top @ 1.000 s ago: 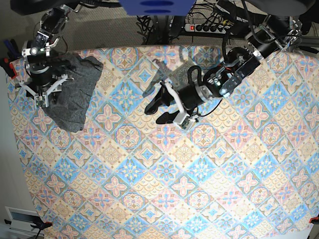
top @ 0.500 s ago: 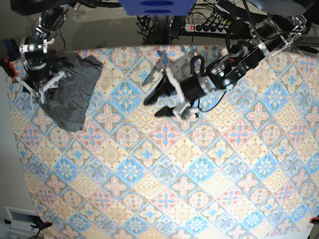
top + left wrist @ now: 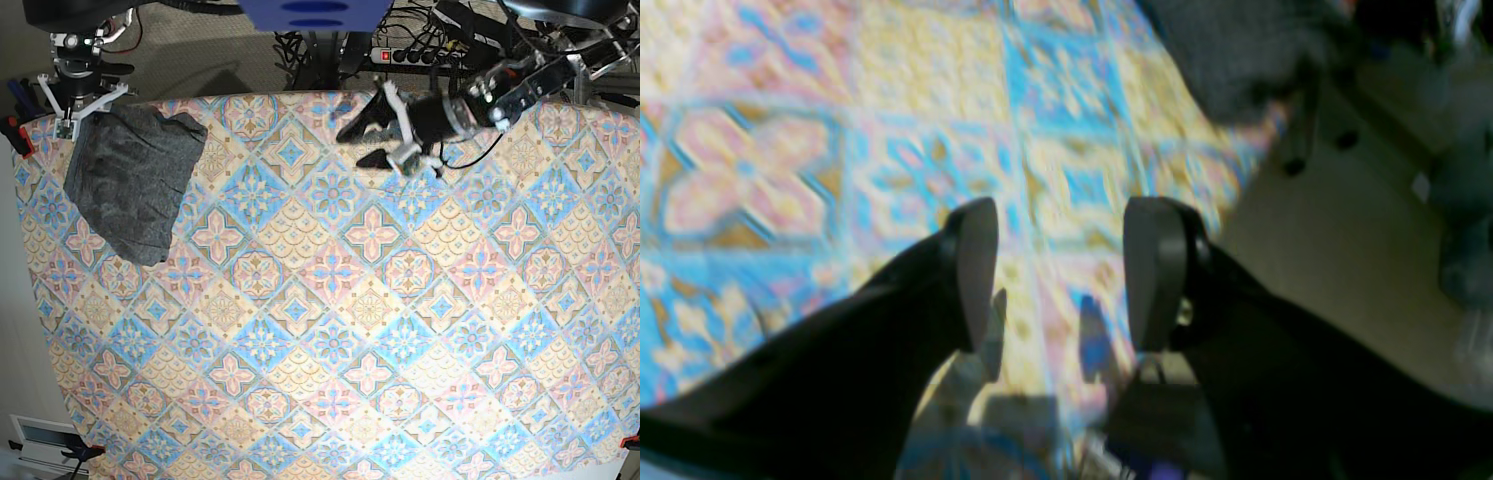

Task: Layout the t-shirt on the table in an organized manner, then fold the t-shirt properly

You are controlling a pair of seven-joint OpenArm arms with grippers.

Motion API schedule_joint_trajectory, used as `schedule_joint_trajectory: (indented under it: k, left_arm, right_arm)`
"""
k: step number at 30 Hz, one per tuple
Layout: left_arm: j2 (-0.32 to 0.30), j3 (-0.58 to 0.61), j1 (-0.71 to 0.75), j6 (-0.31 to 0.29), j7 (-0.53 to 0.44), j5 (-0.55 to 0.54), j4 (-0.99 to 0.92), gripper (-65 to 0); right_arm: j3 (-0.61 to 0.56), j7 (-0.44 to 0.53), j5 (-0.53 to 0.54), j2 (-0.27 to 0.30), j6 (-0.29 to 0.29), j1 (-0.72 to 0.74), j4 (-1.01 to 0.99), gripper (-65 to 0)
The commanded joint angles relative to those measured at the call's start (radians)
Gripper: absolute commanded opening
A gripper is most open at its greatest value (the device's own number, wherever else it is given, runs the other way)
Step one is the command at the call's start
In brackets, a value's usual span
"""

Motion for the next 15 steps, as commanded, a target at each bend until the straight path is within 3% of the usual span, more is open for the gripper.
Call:
schedule_joint_trajectory:
  k: [1,8,15]
  left_arm:
    - [-0.008,-0.006,0.013,-0.004,-0.023,0.019,0.025,-35.1]
    - [-0.049,-0.006,0.143,-0.004,-0.028,0.173,0.029,-35.1]
    - [-0.052,0.000,0.243,-0.008,-0.028,0.240,0.029,-35.1]
  right_arm:
    - [0.021,0.015,0.008,0.008,-0.001,-0.025,0.019,-40.8]
    - [0.171,0.010,0.008,0.008,-0.001,-0.048,0.019,-40.8]
    - [0.277,0.010,0.008,0.007,-0.001,-0.079,0.018,-40.8]
